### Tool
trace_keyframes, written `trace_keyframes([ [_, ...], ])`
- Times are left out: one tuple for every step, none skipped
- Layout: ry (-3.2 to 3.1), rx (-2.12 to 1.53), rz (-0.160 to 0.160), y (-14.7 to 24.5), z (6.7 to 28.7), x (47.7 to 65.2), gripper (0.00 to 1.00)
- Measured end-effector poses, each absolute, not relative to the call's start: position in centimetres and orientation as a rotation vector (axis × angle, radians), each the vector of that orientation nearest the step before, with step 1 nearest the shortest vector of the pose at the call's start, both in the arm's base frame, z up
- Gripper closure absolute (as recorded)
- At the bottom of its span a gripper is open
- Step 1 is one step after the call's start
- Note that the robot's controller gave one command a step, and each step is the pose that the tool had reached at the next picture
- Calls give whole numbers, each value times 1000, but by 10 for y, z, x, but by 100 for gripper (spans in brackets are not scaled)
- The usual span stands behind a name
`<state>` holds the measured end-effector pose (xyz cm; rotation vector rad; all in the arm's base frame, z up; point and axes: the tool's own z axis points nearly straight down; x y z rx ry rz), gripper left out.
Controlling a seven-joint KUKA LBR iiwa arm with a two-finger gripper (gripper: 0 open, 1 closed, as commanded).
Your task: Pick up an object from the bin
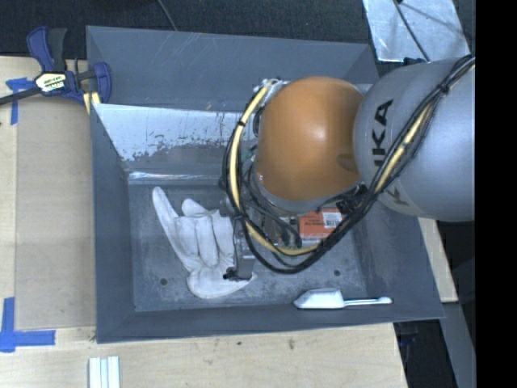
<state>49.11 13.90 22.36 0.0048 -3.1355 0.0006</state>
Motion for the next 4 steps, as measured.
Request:
trace_keyframes([
  [-3144, 0, -2, 138, 228, 493, 0],
  [-3137, 81, 1, 129, 277, 490, 0],
  [-3156, 34, -5, 113, 287, 504, 0],
  [-3150, 14, -3, 123, 218, 515, 0],
])
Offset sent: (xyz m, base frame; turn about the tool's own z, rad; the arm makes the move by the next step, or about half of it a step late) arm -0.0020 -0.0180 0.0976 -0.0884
